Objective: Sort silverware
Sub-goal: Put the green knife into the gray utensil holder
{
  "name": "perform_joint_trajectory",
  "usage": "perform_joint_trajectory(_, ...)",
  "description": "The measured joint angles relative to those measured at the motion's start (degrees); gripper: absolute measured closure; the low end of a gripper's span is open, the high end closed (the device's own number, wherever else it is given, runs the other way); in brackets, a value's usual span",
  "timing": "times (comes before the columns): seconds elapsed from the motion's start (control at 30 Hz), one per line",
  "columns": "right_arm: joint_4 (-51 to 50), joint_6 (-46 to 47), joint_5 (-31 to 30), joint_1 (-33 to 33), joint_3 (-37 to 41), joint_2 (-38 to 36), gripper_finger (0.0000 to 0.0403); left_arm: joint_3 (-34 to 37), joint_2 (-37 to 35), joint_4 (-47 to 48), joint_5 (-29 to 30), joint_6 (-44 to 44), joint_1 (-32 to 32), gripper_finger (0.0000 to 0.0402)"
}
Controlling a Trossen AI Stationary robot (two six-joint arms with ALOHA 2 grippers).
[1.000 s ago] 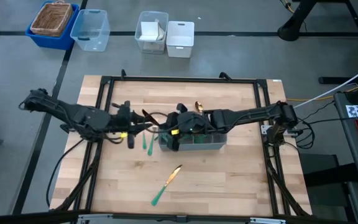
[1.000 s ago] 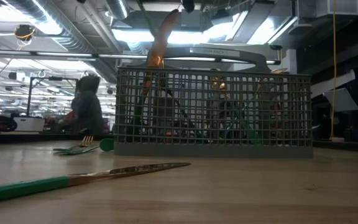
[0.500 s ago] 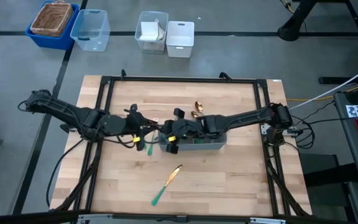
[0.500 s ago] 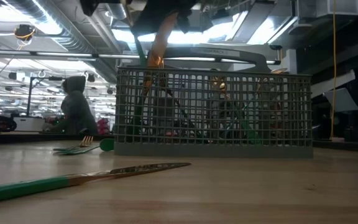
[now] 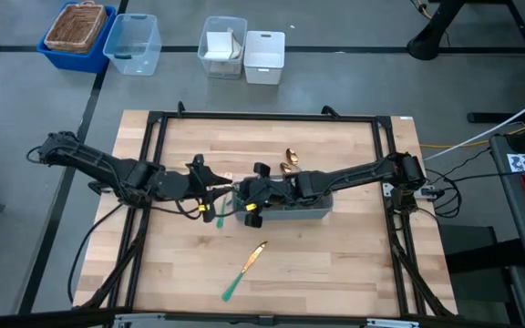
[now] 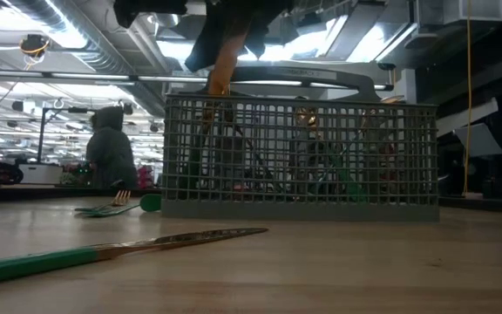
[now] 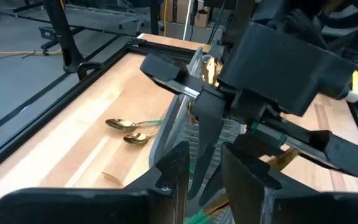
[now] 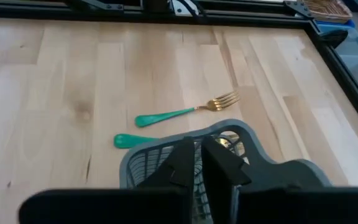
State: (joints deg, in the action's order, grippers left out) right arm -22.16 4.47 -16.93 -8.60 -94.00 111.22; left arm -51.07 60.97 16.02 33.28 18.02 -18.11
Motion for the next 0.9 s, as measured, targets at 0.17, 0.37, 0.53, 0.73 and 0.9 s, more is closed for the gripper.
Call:
perform_joint_trajectory(0.17,-1.0,-0.1,0.0,0.0,-0.5,-0.3,0.0371,0.0,0.0,0.0,0.0,0.3,-0.7,0.0316)
perform_joint_trajectory(0.37,-7.5,-0.1,0.0,0.0,-5.5,-1.8,0.037,0.0,0.0,-0.4,0.0,3.0,-2.8,0.0316)
perform_joint_trajectory(0.53,-16.9,-0.1,0.0,0.0,-12.3,-2.9,0.037,0.0,-0.1,-1.6,-1.9,9.0,-5.4,0.0316)
perform_joint_trajectory(0.73,-31.4,1.5,2.1,-1.4,-23.8,-3.0,0.037,0.0,1.1,-4.3,-6.2,18.0,-9.1,0.0316)
perform_joint_trajectory(0.9,-42.1,5.9,3.0,-5.0,-31.1,-3.1,0.037,0.0,6.0,-10.2,-7.9,19.5,-12.6,0.0316)
